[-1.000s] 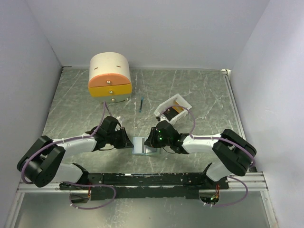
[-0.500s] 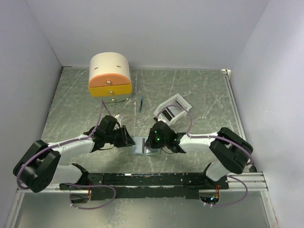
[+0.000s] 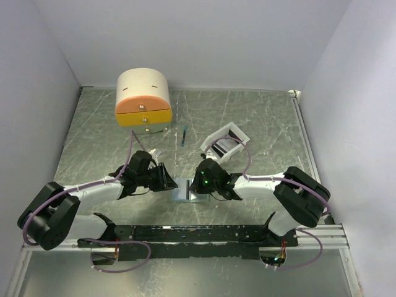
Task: Put the credit cards into the card holder
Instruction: Insert the credit card into the card holder.
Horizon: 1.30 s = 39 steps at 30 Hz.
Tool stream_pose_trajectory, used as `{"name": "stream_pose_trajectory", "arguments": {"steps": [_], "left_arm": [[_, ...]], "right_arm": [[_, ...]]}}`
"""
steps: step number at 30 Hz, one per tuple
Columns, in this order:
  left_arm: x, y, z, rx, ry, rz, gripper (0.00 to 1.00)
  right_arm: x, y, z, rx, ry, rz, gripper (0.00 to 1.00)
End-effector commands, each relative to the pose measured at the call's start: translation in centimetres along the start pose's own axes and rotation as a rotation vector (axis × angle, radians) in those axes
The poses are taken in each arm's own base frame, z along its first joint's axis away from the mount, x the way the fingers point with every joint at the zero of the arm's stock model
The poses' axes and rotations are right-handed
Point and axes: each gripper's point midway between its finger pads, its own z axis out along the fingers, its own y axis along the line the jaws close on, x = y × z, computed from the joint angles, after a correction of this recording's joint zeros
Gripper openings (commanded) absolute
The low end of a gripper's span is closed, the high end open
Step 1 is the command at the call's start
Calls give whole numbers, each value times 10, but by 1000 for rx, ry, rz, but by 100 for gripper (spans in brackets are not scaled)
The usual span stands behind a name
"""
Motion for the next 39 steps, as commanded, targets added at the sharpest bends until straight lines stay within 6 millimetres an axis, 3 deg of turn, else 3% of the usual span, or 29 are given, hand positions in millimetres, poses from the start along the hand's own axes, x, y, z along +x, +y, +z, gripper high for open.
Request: {"name": "stream_pose_trajectory", "arguments": {"steps": [1,25,39], "left_arm": [[-3,-17,-2,83,-13,19,41],[-2,-6,8,39,-1,8,41],[-2,-11,10,68,2,7,38]], "right_arm": [[6,-14,-1,50,0,-19,8],[8,-12,-1,19,-1,-8,6],[8,-10,0,13,-3,-7,6]]}}
